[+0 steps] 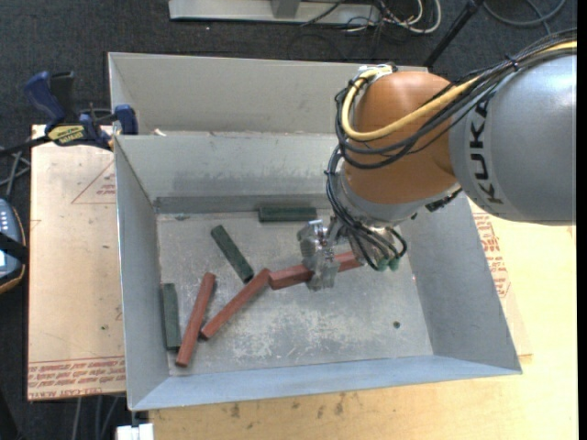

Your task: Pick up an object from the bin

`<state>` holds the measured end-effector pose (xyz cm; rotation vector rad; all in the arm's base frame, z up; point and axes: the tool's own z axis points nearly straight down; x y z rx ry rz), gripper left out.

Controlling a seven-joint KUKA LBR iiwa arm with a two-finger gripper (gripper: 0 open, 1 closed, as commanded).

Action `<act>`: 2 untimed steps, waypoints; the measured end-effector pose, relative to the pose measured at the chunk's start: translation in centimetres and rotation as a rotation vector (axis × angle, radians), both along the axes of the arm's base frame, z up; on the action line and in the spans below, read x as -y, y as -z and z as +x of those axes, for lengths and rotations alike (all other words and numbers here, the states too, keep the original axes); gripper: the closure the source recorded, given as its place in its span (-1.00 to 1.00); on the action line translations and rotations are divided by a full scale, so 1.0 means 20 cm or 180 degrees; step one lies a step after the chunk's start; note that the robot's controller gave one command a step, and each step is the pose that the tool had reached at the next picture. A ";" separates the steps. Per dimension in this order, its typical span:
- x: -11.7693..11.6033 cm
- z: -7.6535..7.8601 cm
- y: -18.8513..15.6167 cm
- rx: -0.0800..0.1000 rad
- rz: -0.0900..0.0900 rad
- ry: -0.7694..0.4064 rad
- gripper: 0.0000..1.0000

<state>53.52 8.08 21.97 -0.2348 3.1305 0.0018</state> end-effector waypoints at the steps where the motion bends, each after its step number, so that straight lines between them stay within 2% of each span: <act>1: 0.00 0.00 0.00 0.0000 0.0000 0.0001 1.00; 2: 0.00 0.00 0.00 0.0000 0.0000 0.0001 1.00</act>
Offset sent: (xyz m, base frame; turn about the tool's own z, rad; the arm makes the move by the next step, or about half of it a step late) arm 0.0000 0.0000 0.0000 0.0000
